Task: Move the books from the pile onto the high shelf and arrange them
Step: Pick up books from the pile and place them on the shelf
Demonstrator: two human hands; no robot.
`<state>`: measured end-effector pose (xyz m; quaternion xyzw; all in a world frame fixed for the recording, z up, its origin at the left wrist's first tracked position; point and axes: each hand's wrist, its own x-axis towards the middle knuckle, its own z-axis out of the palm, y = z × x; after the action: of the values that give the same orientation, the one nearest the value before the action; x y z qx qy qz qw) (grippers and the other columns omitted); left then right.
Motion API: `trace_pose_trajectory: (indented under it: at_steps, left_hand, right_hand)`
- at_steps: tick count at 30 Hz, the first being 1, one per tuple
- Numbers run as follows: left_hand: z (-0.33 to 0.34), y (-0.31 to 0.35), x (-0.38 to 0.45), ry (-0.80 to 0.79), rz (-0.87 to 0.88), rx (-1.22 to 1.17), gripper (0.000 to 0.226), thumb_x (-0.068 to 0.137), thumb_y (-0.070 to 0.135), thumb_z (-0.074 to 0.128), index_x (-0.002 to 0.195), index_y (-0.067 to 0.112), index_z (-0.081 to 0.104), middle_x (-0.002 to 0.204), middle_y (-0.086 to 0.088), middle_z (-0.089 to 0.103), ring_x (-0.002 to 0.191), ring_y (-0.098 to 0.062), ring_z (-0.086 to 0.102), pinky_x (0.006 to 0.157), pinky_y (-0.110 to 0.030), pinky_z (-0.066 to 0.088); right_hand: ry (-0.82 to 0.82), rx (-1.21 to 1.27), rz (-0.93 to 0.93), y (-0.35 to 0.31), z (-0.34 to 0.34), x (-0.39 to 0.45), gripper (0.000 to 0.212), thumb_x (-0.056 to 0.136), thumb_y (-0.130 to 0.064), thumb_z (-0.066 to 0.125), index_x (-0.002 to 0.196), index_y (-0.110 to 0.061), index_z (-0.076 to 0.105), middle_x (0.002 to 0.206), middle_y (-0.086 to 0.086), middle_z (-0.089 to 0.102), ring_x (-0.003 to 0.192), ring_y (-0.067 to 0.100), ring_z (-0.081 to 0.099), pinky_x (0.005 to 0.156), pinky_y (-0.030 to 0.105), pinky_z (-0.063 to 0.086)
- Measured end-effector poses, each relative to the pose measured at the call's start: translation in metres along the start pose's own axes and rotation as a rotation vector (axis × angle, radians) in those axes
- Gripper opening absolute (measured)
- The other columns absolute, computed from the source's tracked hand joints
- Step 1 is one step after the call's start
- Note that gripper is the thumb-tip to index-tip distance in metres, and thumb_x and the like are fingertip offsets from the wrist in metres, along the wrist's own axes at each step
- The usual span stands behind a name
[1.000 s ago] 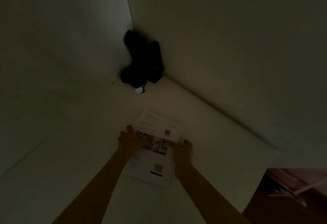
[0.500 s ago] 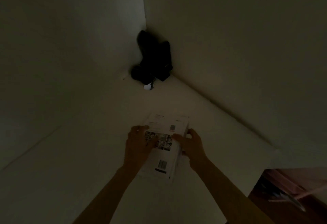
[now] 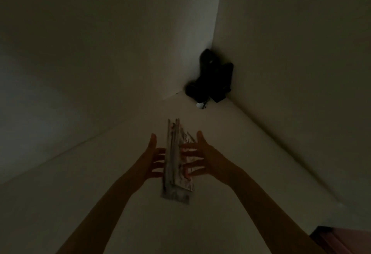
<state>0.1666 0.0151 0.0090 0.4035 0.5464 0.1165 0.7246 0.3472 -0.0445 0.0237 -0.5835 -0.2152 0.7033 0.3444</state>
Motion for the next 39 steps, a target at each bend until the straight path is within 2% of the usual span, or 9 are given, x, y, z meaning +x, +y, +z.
trace_pose_trajectory:
  at_steps: [3,9,15,18,22,25,28,33,39]
  left_hand:
    - [-0.026,-0.003,0.001,0.104,-0.031,0.097,0.079,0.054,0.077,0.047,0.102,0.017,0.068,0.098,-0.006,0.069,0.090,-0.023,0.065,0.079,-0.034,0.052]
    - [-0.042,-0.051,0.029,0.323,-0.060,0.174,0.039,0.075,0.027,0.075,0.107,0.007,0.063,0.115,-0.016,0.064,0.100,-0.031,0.061,0.092,-0.045,0.049]
    - [-0.046,-0.085,0.024,0.195,0.123,-0.096,0.059,0.063,0.034,0.082,0.115,0.015,0.061,0.108,-0.004,0.070,0.096,-0.023,0.067,0.076,-0.035,0.056]
    - [-0.049,-0.087,0.018,0.117,0.188,-0.133,0.077,0.043,0.051,0.087,0.109,0.022,0.061,0.101,0.006,0.072,0.094,-0.016,0.069,0.069,-0.028,0.057]
    - [-0.048,-0.074,0.015,0.116,0.274,-0.078,0.034,0.073,0.014,0.068,0.104,0.022,0.058,0.090,0.020,0.071,0.088,-0.003,0.067,0.068,-0.017,0.055]
    - [-0.050,-0.062,0.017,0.144,0.347,-0.014,0.019,0.076,0.005,0.065,0.091,0.012,0.056,0.077,0.018,0.070,0.074,0.004,0.066,0.063,-0.012,0.052]
    - [-0.055,-0.058,0.021,0.164,0.379,-0.014,0.018,0.075,0.006,0.068,0.090,0.005,0.057,0.088,-0.005,0.064,0.078,-0.006,0.065,0.068,-0.019,0.051]
    - [-0.056,-0.065,0.022,0.088,0.392,-0.064,0.049,0.075,0.000,0.067,0.116,0.025,0.054,0.104,0.021,0.069,0.098,0.004,0.063,0.075,-0.013,0.052]
    - [-0.060,-0.073,0.018,0.073,0.329,-0.111,0.062,0.076,-0.007,0.065,0.129,0.021,0.049,0.124,0.010,0.060,0.115,-0.006,0.057,0.093,-0.027,0.050]
  right_hand:
    - [-0.083,0.002,0.043,0.017,0.004,0.017,0.070,0.089,-0.067,0.019,0.112,-0.021,0.067,0.115,0.004,0.067,0.104,0.024,0.062,0.084,0.030,0.052]
    - [0.614,-0.103,-0.131,0.049,-0.003,0.052,0.028,0.098,-0.028,0.045,0.101,-0.003,0.057,0.096,0.013,0.060,0.085,0.023,0.057,0.071,0.029,0.043]
    - [0.414,-0.163,-0.073,0.068,0.002,0.055,0.051,0.087,-0.020,0.065,0.125,0.006,0.044,0.116,0.027,0.052,0.096,0.031,0.056,0.076,0.037,0.048]
    - [0.233,-0.032,-0.080,0.062,-0.002,0.057,0.035,0.084,-0.020,0.067,0.115,-0.010,0.055,0.114,0.010,0.062,0.091,0.018,0.062,0.067,0.021,0.050]
    - [0.148,-0.025,-0.196,0.051,-0.007,0.051,0.009,0.086,-0.014,0.065,0.079,-0.020,0.062,0.073,-0.013,0.068,0.064,0.000,0.063,0.060,0.016,0.048]
    - [0.175,-0.094,-0.320,0.042,-0.008,0.047,0.016,0.084,-0.015,0.068,0.096,-0.025,0.065,0.088,-0.015,0.071,0.082,0.001,0.068,0.067,0.015,0.052]
    - [0.211,-0.110,-0.388,0.039,-0.011,0.047,0.023,0.082,-0.012,0.069,0.095,-0.030,0.066,0.090,-0.014,0.071,0.084,0.007,0.068,0.067,0.019,0.054]
    - [0.184,-0.096,-0.430,0.053,-0.005,0.047,0.034,0.083,-0.003,0.065,0.102,-0.030,0.062,0.091,-0.016,0.072,0.087,0.005,0.068,0.066,0.019,0.054]
    - [0.135,-0.061,-0.437,0.064,0.007,0.047,0.047,0.084,0.003,0.062,0.116,-0.031,0.055,0.109,-0.007,0.067,0.099,0.013,0.066,0.076,0.027,0.055]
